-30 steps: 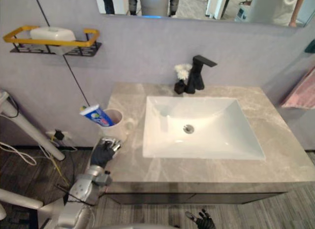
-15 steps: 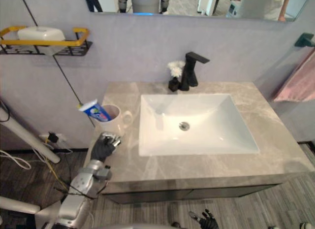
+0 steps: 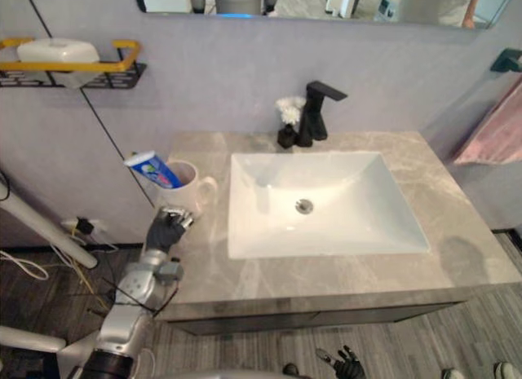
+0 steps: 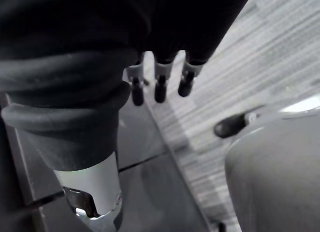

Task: Organize washtable

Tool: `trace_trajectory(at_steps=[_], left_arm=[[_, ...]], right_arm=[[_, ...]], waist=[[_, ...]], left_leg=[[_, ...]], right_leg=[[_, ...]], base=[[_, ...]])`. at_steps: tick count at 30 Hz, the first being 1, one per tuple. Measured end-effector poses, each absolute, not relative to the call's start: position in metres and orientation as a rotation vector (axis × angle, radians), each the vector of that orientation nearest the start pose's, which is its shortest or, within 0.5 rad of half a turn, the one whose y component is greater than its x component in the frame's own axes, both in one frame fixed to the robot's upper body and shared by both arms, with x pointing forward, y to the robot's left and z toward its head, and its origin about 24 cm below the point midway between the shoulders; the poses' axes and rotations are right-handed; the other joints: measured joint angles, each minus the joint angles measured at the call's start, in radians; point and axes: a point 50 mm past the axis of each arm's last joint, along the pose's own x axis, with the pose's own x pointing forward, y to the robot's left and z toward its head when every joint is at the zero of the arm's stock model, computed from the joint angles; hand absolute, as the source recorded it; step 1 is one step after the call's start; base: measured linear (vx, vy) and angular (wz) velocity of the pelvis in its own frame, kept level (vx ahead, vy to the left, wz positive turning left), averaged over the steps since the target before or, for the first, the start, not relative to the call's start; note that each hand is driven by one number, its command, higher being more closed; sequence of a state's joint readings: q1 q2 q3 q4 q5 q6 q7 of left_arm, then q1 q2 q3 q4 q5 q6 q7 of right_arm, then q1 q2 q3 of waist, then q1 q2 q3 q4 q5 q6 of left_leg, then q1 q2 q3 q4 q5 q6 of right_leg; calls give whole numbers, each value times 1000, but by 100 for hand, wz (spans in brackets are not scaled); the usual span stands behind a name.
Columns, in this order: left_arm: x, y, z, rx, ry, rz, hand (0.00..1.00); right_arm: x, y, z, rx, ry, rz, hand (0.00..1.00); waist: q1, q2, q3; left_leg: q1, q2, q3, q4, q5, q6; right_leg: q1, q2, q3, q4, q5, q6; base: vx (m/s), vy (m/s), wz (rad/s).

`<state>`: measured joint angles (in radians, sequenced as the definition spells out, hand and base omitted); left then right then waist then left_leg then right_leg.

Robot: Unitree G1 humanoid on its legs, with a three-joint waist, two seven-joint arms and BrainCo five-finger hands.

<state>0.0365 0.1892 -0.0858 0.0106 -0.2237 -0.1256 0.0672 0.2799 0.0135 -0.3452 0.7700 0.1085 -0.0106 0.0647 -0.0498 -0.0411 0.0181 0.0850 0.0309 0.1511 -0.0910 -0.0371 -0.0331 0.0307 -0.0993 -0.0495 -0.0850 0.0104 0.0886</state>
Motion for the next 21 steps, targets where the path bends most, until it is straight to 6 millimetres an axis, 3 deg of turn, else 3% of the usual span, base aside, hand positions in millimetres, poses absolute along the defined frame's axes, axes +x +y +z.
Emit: trace_trajectory(at_steps=[21], left_arm=[[270, 176, 53, -31, -95, 47, 100]], right_arm=[[64, -212, -149, 270, 989, -436, 0]], waist=[[-21, -12, 10]], left_leg=[[-10, -1, 15, 0, 0, 0]], right_leg=[[-4, -1, 7, -11, 8, 0]], base=[[-19, -32, -1]])
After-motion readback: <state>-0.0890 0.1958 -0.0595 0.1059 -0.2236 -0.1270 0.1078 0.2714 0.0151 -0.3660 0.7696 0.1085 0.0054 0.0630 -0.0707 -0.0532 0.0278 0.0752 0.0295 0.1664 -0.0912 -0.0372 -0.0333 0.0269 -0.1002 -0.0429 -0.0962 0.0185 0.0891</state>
